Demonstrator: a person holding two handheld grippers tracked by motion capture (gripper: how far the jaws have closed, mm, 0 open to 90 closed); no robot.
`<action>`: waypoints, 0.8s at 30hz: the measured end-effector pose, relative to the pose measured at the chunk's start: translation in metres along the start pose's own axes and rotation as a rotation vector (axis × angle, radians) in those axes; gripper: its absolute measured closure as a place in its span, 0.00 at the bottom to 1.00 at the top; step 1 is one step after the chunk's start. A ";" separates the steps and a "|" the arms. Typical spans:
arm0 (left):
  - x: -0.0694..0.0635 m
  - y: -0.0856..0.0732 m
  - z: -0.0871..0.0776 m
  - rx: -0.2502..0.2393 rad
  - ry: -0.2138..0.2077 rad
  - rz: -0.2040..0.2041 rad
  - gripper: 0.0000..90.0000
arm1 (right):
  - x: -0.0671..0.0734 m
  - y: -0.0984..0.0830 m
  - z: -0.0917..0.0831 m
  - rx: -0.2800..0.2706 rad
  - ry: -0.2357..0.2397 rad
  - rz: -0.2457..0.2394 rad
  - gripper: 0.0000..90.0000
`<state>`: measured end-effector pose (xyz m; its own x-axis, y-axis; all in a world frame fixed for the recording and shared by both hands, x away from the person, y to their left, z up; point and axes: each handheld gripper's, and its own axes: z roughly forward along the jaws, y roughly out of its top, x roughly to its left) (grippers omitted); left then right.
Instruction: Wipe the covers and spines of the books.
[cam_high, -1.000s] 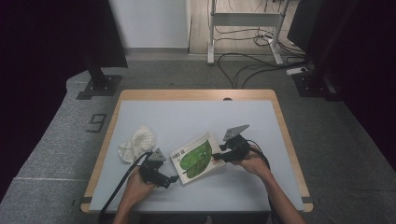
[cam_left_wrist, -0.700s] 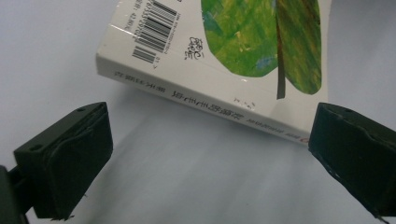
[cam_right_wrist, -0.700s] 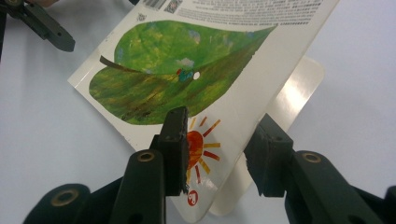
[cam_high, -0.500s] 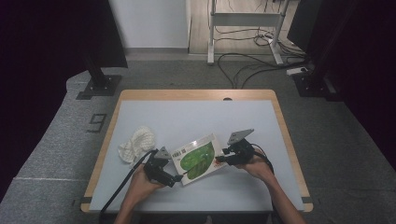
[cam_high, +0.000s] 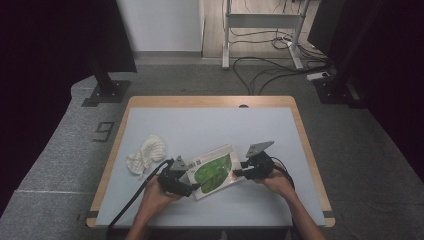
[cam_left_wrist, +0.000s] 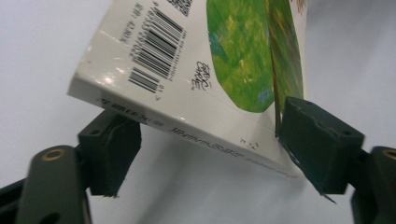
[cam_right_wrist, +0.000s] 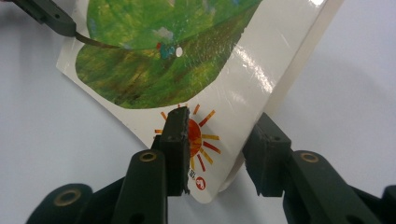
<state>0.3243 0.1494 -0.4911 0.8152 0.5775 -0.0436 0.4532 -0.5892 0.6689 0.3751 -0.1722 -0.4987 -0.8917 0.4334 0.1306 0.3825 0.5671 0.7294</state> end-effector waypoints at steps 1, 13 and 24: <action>0.000 0.000 -0.001 0.002 -0.002 -0.004 0.26 | -0.001 0.000 0.000 0.003 0.002 0.006 0.68; 0.007 0.003 -0.009 -0.031 -0.029 -0.032 0.41 | -0.008 0.010 0.001 -0.010 -0.070 0.074 0.44; 0.017 0.008 -0.016 -0.051 -0.039 -0.043 0.53 | -0.016 0.019 0.011 -0.049 -0.011 0.155 0.47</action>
<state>0.3362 0.1634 -0.4742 0.8092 0.5788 -0.1013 0.4700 -0.5341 0.7027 0.3999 -0.1605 -0.4941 -0.8200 0.5212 0.2367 0.5027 0.4579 0.7333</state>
